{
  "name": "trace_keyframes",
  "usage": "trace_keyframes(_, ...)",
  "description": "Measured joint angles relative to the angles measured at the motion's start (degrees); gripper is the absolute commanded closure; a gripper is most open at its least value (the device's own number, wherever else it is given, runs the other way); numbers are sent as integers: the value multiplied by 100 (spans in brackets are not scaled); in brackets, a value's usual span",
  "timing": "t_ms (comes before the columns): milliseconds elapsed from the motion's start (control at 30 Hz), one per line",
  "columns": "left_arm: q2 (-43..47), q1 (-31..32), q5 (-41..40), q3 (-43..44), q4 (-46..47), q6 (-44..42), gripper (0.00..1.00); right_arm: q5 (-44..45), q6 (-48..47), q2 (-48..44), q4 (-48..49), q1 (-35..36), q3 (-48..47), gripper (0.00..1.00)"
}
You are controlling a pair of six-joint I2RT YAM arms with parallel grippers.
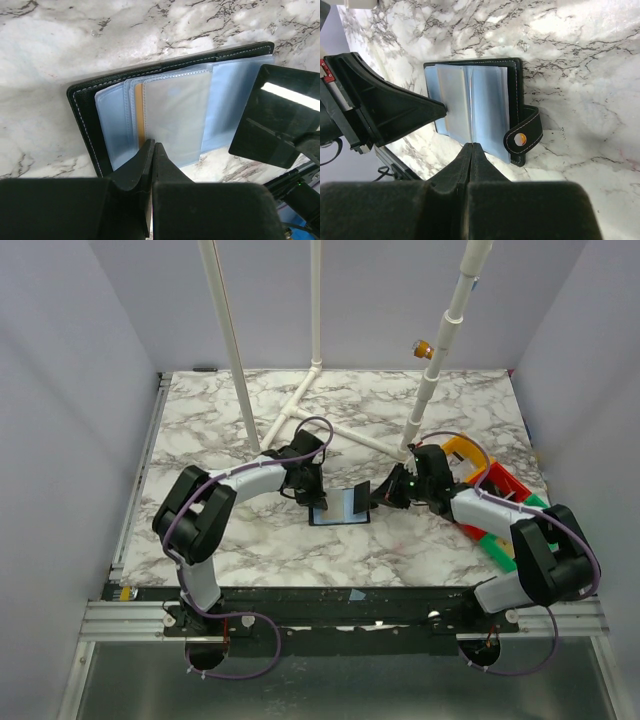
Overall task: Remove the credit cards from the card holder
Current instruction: Remove the credit card from the card holder, then place the credit card in the storage box.
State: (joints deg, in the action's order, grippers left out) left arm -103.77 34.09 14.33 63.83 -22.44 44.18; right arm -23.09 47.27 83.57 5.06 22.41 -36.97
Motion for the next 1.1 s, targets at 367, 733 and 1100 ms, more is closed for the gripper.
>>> trace_keyframes(367, 535, -13, -39, 44, -315, -190, 61, 37, -39, -164, -448, 0, -216, 99)
trace_keyframes(733, 1475, -111, 2, 125, -435, -546, 31, 560, -33, -780, -1366, 0, -597, 99)
trace_keyframes(1100, 2656, -144, 404, -782, -278, -662, 31, 1976, 125, -1694, -3082, -28, -1150, 99)
